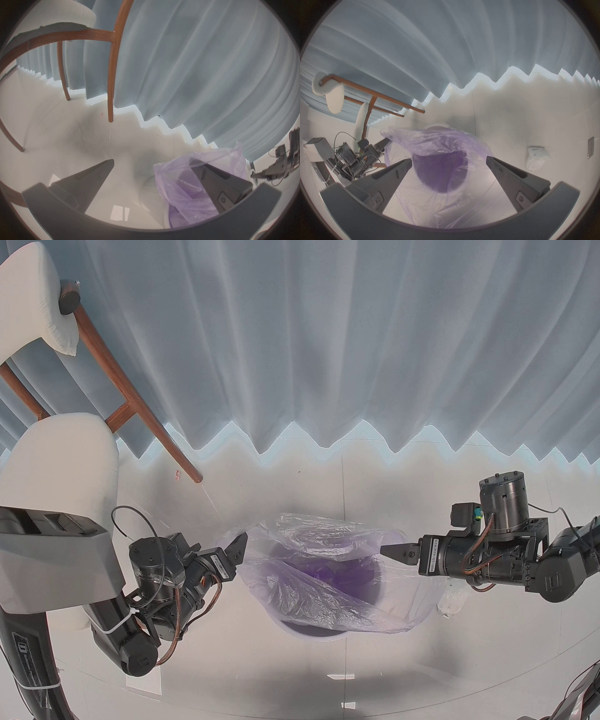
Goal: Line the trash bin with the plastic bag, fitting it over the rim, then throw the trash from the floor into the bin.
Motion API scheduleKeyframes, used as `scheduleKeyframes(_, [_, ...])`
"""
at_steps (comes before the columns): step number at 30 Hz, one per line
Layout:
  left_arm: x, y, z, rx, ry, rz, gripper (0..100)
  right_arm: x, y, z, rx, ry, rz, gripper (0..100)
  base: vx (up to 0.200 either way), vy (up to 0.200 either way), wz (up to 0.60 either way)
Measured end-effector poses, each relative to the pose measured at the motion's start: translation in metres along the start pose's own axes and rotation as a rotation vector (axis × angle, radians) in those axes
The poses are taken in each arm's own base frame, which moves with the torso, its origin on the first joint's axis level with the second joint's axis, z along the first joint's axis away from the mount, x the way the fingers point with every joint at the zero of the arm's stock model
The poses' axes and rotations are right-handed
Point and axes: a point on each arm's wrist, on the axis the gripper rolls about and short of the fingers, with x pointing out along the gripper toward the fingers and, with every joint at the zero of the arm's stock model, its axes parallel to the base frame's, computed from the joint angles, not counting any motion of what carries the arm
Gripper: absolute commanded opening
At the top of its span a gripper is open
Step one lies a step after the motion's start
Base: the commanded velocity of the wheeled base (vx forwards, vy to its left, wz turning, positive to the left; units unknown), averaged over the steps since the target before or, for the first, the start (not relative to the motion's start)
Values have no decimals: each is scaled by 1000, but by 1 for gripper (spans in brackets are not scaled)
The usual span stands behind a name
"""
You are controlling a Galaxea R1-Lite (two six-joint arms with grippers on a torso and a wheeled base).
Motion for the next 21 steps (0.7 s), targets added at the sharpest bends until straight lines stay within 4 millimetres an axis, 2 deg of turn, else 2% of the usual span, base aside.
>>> scheduleKeyframes(6, [-8, -3, 15, -92, -38, -15, 100, 10, 5, -8, -25, 31, 15, 100, 0, 0, 0])
scheduleKeyframes(14, [-40, -11, 49, -154, -121, -65, 100, 26, 12, -17, -70, 37, 43, 100, 0, 0, 0])
scheduleKeyframes(21, [-60, -34, 66, -283, -161, -183, 100, 34, 27, -36, -119, 94, 84, 100, 0, 0, 0])
